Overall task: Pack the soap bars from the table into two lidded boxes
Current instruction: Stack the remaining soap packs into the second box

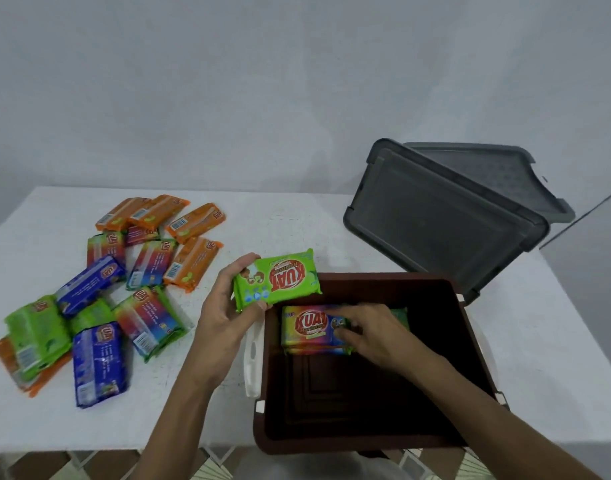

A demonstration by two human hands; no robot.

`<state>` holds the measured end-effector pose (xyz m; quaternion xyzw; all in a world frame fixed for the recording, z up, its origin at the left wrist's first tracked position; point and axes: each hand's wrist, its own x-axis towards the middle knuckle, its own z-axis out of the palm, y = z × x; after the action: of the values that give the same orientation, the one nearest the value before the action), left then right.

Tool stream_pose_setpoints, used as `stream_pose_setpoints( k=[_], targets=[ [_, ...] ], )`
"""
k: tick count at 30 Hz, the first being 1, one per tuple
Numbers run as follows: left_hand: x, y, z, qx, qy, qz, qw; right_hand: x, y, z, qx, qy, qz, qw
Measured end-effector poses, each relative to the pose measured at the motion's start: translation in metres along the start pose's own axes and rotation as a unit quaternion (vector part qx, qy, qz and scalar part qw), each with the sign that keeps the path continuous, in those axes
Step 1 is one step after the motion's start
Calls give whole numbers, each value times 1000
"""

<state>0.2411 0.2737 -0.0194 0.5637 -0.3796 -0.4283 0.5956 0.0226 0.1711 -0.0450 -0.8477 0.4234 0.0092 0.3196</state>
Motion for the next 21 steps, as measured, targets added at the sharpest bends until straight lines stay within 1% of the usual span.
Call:
stream_pose_setpoints(
  k=[2, 3, 4, 6, 7, 8, 10, 11, 12, 14, 17, 21],
  targets=[
    [0, 1, 0, 9, -9, 0, 1000, -2, 0, -4, 10, 10, -10, 1000],
    [0, 3, 0, 13, -16, 1, 1000, -4, -1, -8, 25, 42, -13, 999],
    [0, 5, 0, 17, -22, 2, 1000, -6, -3, -13, 48, 93, -15, 994],
    [2, 11, -1, 21, -33, 10, 999, -9, -12, -25, 117, 190, -32, 974],
    [4, 14, 0, 15, -39, 15, 999, -9, -18, -31, 167, 202, -46, 964],
    [6, 18, 3, 4, -47, 19, 999, -9, -25, -37, 231, 185, -61, 953],
    [9, 26, 11, -21, -65, 22, 997, -10, -38, -45, 367, 100, -89, 920],
    [10, 30, 15, -26, -74, 21, 997, -11, -42, -47, 419, 63, -103, 900],
    [12, 33, 20, -23, -81, 18, 996, -12, -45, -48, 447, 39, -115, 886],
    [15, 37, 26, -8, -85, 13, 996, -13, -46, -49, 447, 16, -132, 884],
    [19, 35, 31, 11, -81, -3, 997, -16, -46, -49, 445, -10, -134, 885],
    [20, 30, 36, 37, -115, -13, 993, -23, -41, -48, 419, 1, -125, 899]
  ],
)
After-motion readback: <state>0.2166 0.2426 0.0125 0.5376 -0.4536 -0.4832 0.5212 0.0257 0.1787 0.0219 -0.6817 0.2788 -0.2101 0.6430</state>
